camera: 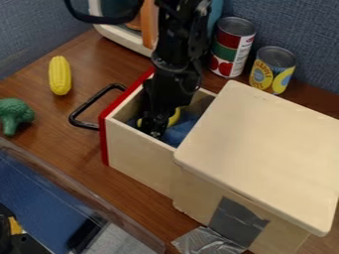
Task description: Take out the yellow banana inside the drawer and put it on the right side of the table
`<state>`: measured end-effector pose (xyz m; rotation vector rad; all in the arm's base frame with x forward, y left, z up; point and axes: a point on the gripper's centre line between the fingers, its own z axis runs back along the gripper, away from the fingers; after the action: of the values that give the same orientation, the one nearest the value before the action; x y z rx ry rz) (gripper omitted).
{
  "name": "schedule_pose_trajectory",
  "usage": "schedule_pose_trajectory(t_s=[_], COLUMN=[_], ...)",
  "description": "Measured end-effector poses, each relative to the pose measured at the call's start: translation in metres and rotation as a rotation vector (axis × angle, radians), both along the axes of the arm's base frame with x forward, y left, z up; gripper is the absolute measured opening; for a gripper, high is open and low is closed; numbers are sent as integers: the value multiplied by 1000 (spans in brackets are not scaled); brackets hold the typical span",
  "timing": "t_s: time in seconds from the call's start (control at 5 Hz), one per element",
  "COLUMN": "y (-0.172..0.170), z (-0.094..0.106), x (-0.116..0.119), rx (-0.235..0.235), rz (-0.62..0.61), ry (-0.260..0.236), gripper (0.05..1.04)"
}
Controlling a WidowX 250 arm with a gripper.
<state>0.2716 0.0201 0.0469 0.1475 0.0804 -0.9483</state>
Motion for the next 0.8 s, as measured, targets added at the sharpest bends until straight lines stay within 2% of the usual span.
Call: schedule_pose_trajectory(t_s=[0.2,0.4,0.6,0.8], y=[5,4,-3,-10], z=[2,11,36,71], x=[2,3,2,0], rx=[-16,-27,-71,-119], rz=[42,49,53,60], ry=[-3,-30,-105,-194], gripper=[382,322,322,322])
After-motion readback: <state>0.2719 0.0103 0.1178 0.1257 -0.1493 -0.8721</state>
